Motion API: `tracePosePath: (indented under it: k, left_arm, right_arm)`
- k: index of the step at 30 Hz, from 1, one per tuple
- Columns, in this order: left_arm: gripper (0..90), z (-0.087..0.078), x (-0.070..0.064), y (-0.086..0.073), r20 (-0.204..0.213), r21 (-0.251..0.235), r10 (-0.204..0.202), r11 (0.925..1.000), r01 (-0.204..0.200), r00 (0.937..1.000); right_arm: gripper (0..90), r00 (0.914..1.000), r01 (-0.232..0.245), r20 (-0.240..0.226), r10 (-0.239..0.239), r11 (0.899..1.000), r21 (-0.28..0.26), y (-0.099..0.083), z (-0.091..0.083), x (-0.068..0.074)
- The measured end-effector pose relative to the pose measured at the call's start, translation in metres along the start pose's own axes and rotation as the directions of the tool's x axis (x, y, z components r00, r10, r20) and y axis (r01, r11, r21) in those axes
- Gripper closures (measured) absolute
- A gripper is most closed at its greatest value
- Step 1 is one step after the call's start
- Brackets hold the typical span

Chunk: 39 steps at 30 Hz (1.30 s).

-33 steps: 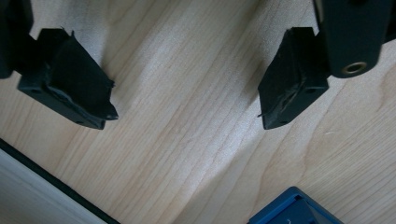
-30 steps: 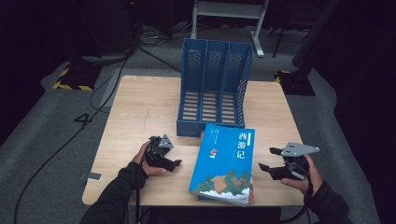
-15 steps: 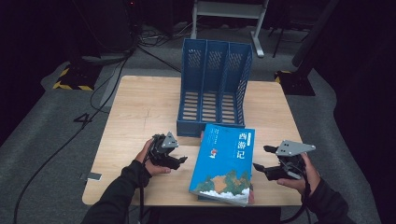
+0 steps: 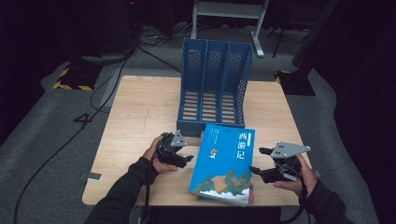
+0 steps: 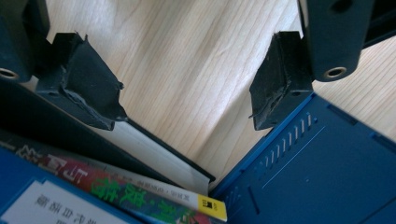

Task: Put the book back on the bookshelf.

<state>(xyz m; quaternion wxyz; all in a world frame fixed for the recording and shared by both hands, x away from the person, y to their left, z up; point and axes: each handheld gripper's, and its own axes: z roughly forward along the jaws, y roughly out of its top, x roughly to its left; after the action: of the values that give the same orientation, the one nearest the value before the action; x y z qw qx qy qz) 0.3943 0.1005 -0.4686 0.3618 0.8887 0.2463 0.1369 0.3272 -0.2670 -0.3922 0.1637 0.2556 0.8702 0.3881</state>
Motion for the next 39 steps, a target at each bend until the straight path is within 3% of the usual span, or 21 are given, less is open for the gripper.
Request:
tracePosePath:
  k: [7, 15, 19, 23, 31, 39]
  left_arm:
    - [25.1, 0.002, -0.003, 0.004, 0.0, -0.004, 0.008, 1.0, -0.008, 1.0]
    - [25.0, 0.001, -0.002, 0.005, 0.0, -0.022, -0.001, 0.9997, 0.001, 1.0]
    - [25.0, 0.0, -0.003, 0.004, 0.007, -0.029, -0.008, 0.9996, 0.008, 0.9999]
    - [25.0, 0.001, -0.006, 0.008, 0.013, -0.04, 0.0, 0.9992, 0.001, 0.9999]
    - [24.7, 0.004, -0.008, 0.012, 0.011, -0.041, 0.002, 0.9991, -0.002, 0.9999]
    - [25.8, 0.006, -0.008, 0.011, -0.004, -0.023, 0.008, 0.9997, -0.008, 1.0]
  right_arm:
    - [16.8, 0.9924, -0.085, -0.086, 0.087, 0.996, 0.028, -0.003, 0.017, -0.01]
    - [5.5, 0.9679, -0.173, -0.171, 0.185, 0.982, 0.082, -0.001, 0.036, -0.024]
    - [5.3, 0.9523, -0.214, -0.201, 0.229, 0.972, 0.096, -0.003, 0.04, -0.028]
    - [5.2, 0.9554, -0.211, -0.193, 0.223, 0.974, 0.082, -0.003, 0.039, -0.026]
    - [6.4, 0.9861, -0.089, -0.138, 0.093, 0.995, 0.035, 0.006, 0.032, -0.017]
    - [6.4, 0.9833, -0.074, -0.164, 0.078, 0.997, 0.03, 0.012, 0.041, -0.024]
